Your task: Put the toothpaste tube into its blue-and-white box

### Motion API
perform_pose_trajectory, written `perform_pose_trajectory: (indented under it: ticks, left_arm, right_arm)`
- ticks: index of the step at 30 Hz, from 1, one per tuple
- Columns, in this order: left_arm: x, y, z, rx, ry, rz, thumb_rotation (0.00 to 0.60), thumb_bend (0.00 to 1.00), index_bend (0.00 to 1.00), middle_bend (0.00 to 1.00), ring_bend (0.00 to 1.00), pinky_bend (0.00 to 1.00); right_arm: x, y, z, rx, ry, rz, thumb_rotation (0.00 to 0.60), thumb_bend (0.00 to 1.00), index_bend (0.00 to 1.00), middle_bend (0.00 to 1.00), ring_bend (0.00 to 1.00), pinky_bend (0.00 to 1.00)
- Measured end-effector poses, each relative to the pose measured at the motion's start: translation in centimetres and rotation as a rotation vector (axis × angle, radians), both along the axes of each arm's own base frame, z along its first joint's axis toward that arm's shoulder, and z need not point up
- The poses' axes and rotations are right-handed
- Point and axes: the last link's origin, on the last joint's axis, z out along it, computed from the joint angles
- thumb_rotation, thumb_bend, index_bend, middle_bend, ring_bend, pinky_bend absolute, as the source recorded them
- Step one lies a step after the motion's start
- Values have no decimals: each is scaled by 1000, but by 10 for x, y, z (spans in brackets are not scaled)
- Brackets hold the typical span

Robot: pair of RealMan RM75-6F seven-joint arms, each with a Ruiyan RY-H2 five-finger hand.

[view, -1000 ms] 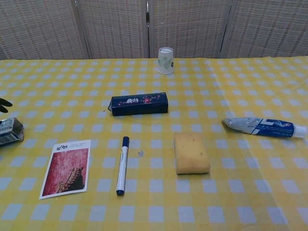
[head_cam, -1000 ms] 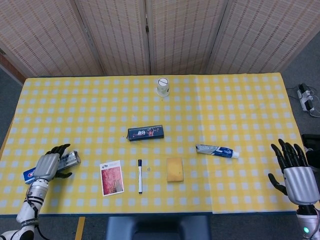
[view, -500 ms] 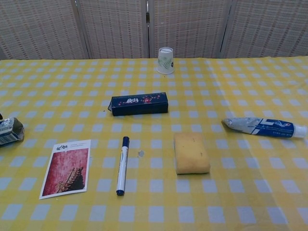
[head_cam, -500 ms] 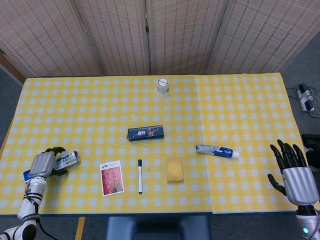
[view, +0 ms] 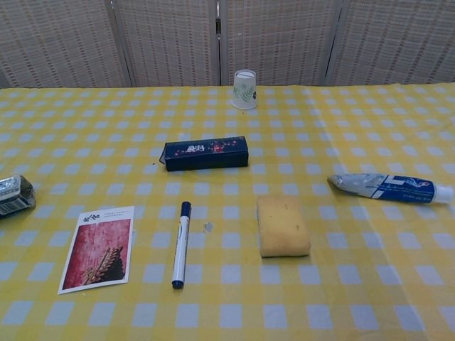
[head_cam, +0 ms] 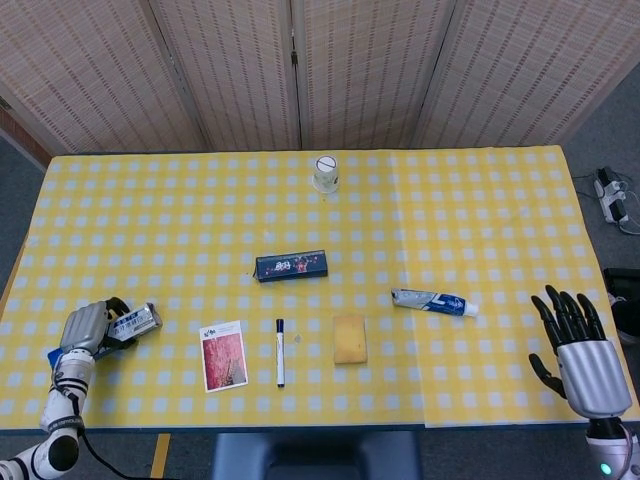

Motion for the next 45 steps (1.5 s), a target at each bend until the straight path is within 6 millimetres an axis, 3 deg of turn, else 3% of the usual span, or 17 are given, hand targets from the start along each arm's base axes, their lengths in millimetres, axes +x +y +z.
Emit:
perform_pose_trajectory:
  ticks: [11, 20, 27, 31, 39, 43, 45]
  left_arm:
    - [-1, 4, 0, -37, -21, 27, 600, 151, 439, 446, 416, 561]
    - [-3, 6, 2, -11, 7, 41, 600, 152, 525, 571, 562, 682]
    - [3, 1, 4, -4, 1, 35, 600, 152, 550, 602, 591, 706]
    - [16, -4, 7, 8, -12, -6, 600, 153, 549, 602, 587, 705]
    - [62, -21, 11, -7, -37, -167, 600, 153, 538, 602, 572, 704]
    - [80, -27, 8, -25, -29, -239, 600, 153, 534, 602, 568, 703]
    - [89, -30, 6, -30, -35, -273, 600, 153, 526, 602, 558, 695]
  right_arm:
    - [1, 0, -3, 24, 0, 4, 600, 325, 0, 0, 0, 0]
    - [1, 1, -1, 26, -12, 9, 600, 325, 0, 0, 0, 0]
    - [1, 2, -1, 30, -14, 8, 600, 324, 0, 0, 0, 0]
    - [-1, 1, -2, 46, -15, -6, 600, 325, 0, 0, 0, 0]
    - [-12, -16, -2, 170, 20, -68, 600, 325, 0, 0, 4, 0]
    - [-16, -29, 0, 234, 21, -109, 600, 325, 15, 9, 72, 0]
    - [-16, -37, 0, 249, -15, -122, 600, 324, 98, 70, 127, 5]
